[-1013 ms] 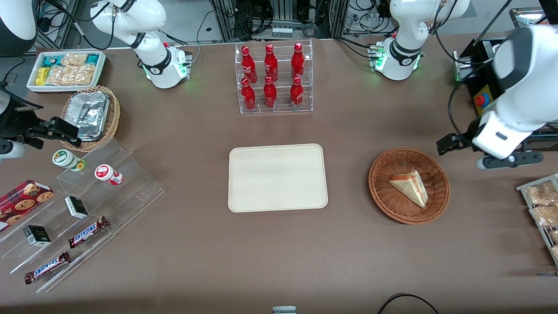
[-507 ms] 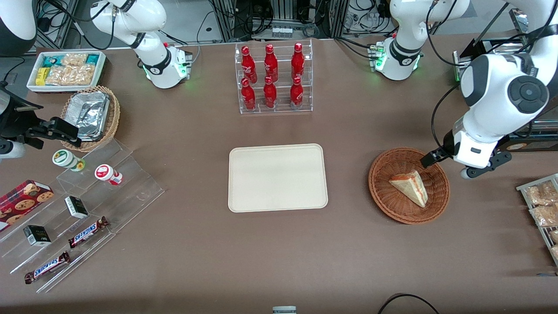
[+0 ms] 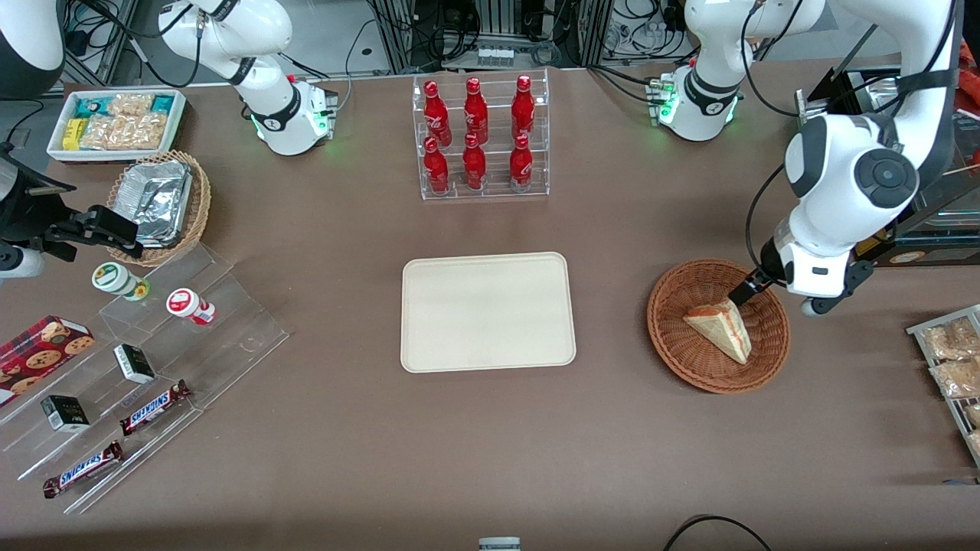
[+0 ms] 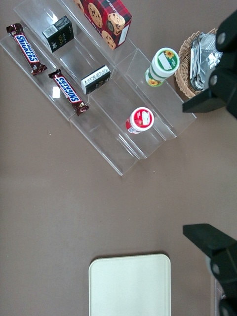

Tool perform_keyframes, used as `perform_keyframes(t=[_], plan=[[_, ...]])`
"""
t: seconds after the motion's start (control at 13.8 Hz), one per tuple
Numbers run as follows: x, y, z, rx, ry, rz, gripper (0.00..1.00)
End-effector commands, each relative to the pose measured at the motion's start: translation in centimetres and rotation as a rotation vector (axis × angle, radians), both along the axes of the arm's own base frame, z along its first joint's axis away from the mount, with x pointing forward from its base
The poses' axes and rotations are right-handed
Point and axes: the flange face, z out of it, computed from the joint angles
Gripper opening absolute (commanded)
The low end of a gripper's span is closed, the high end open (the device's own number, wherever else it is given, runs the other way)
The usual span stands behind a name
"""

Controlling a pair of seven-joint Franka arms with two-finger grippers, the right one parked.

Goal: Place sandwich from basket to tray
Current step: 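Move the open left gripper over the sandwich in the wicker basket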

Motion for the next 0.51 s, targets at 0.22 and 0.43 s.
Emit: perform_keyframes(t=[0.22, 0.43], plan=[[0.6, -0.4, -3.1, 0.005, -0.013, 0.033, 1.0], [1.1, -0.5, -4.7, -0.003, -0.035, 0.055, 1.0]])
